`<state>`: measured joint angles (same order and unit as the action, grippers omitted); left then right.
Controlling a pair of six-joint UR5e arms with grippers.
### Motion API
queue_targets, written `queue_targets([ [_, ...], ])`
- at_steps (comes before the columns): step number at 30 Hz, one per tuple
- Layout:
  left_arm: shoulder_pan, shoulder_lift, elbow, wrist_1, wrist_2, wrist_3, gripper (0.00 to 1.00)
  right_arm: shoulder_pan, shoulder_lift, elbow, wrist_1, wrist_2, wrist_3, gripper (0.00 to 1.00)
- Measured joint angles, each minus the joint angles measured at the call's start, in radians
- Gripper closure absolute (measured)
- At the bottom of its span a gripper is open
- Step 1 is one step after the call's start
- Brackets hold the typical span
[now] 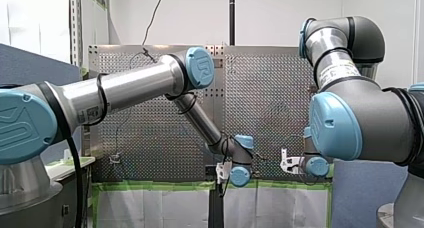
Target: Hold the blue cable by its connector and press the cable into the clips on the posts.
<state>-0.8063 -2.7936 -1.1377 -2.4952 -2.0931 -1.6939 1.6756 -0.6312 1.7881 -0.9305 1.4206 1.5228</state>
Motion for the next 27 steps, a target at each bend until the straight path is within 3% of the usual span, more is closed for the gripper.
queue_targets([
  [13, 0.003, -0.002, 0.015, 0.007, 0.016, -0.033, 0.97, 0.009, 0.001, 0.000, -0.011, 0.001, -0.007, 1.00],
  [27, 0.004, -0.016, 0.043, 0.006, 0.012, -0.011, 0.97, -0.021, 0.003, -0.004, -0.016, 0.009, 0.024, 1.00],
])
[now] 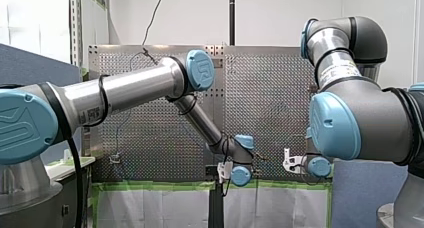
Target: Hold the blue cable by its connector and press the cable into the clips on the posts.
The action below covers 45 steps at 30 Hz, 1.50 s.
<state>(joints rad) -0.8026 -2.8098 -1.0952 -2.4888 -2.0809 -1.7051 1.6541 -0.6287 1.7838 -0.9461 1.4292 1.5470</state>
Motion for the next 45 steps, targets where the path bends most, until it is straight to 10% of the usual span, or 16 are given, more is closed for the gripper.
queue_targets([
  [14, 0.009, -0.017, 0.061, -0.042, -0.011, -0.012, 0.97, -0.010, 0.002, -0.011, 0.001, -0.003, -0.003, 1.00],
  [24, -0.003, -0.018, 0.062, -0.029, 0.017, -0.028, 0.97, 0.008, 0.003, -0.016, 0.002, -0.014, -0.037, 1.00],
  [45, 0.037, -0.017, 0.036, -0.008, 0.003, -0.017, 0.97, 0.011, 0.011, -0.034, 0.023, -0.008, -0.030, 1.00],
])
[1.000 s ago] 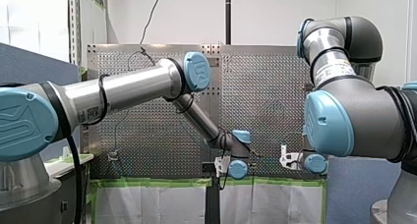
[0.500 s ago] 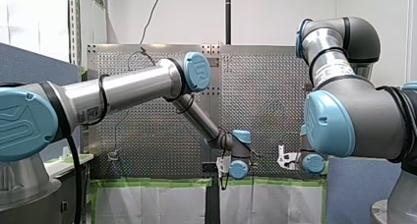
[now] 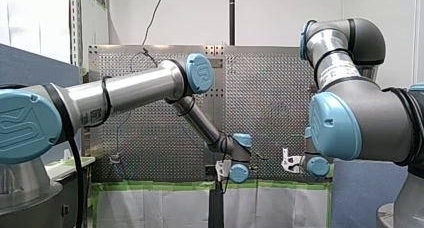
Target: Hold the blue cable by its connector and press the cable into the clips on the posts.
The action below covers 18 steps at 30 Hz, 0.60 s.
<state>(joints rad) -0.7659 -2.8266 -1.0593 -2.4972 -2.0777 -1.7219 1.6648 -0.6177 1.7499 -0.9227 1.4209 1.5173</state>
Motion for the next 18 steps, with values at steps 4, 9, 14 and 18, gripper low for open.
queue_targets([
  [4, 0.035, 0.000, -0.033, 0.032, 0.020, -0.023, 0.97, 0.001, 0.001, -0.002, 0.012, 0.009, -0.009, 1.00],
  [9, 0.045, 0.000, -0.033, 0.029, 0.024, -0.028, 0.97, 0.001, 0.001, -0.002, 0.014, 0.012, -0.010, 1.00],
  [14, 0.039, 0.000, -0.004, 0.004, 0.021, -0.027, 0.97, -0.002, 0.002, -0.003, 0.012, 0.015, -0.004, 1.00],
  [18, 0.032, 0.000, 0.000, -0.003, 0.018, -0.028, 0.97, -0.002, 0.003, -0.004, 0.011, 0.015, -0.002, 1.00],
])
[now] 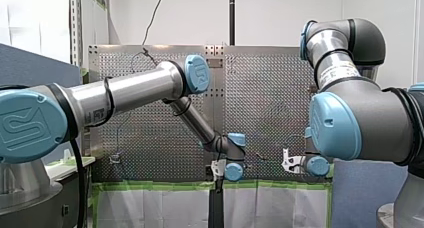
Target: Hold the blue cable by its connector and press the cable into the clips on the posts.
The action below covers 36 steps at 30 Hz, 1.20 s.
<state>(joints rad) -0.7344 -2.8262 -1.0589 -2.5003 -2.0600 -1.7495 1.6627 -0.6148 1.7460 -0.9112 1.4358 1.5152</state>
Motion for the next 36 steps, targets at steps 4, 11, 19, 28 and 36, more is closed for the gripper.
queue_targets([
  [4, -0.005, 0.000, 0.001, -0.002, -0.002, -0.001, 0.97, -0.002, 0.000, -0.001, 0.000, 0.001, 0.005, 1.00],
  [11, -0.005, 0.000, 0.010, -0.005, 0.004, -0.001, 0.97, -0.007, 0.001, -0.003, 0.000, 0.006, 0.014, 1.00],
  [19, -0.008, -0.001, 0.045, -0.031, 0.006, -0.002, 0.97, -0.010, 0.002, -0.016, 0.001, 0.009, 0.020, 1.00],
  [28, -0.006, -0.001, 0.048, -0.038, -0.010, -0.002, 0.97, -0.010, 0.002, -0.029, 0.005, 0.014, 0.022, 1.00],
  [36, -0.005, -0.001, 0.032, -0.031, -0.020, -0.002, 0.97, -0.003, 0.003, -0.030, 0.005, 0.016, 0.019, 1.00],
])
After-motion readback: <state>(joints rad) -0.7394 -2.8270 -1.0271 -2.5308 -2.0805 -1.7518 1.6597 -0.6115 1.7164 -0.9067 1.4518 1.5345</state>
